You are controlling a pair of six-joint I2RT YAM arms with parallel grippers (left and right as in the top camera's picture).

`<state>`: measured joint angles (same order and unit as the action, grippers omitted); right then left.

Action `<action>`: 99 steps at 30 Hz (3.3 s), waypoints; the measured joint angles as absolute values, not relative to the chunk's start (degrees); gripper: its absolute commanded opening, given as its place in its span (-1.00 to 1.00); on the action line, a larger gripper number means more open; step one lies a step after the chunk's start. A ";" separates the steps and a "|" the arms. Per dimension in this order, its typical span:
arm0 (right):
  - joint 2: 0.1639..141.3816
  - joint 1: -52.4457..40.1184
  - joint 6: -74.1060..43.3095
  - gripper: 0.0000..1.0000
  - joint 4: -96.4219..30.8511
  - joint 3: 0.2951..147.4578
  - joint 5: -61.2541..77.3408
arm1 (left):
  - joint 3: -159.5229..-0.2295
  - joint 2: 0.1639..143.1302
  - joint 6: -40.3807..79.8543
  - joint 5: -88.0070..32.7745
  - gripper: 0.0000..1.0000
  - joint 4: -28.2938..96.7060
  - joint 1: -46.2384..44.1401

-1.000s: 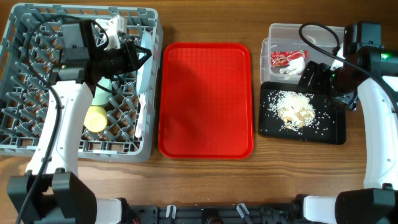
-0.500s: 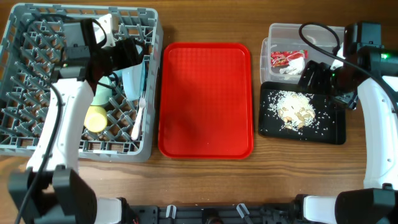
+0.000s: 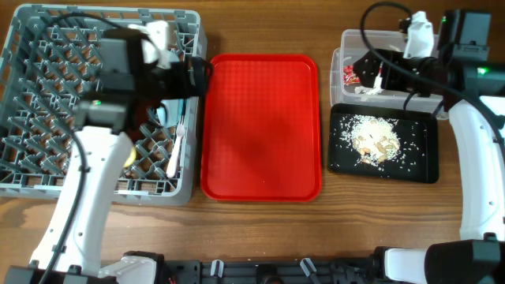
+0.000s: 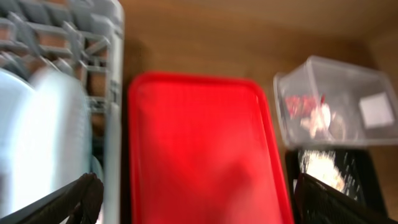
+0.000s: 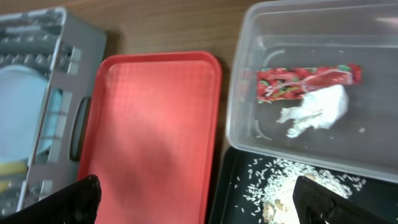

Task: Sort waste into correct bins and load items into the dishwasher rack

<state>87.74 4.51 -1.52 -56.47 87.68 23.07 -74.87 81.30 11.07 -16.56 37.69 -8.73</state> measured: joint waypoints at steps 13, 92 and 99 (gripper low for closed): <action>88.38 2.61 -3.49 1.00 -66.22 87.68 13.61 | -74.89 86.35 15.53 -8.80 1.00 60.51 -14.28; 1.10 -2.33 -4.86 1.00 7.22 4.89 4.43 | -47.70 31.59 15.57 -2.15 1.00 52.27 -17.30; 1.08 -2.33 -4.36 1.00 7.29 0.75 4.45 | -47.70 31.59 15.55 -2.13 1.00 52.29 -17.30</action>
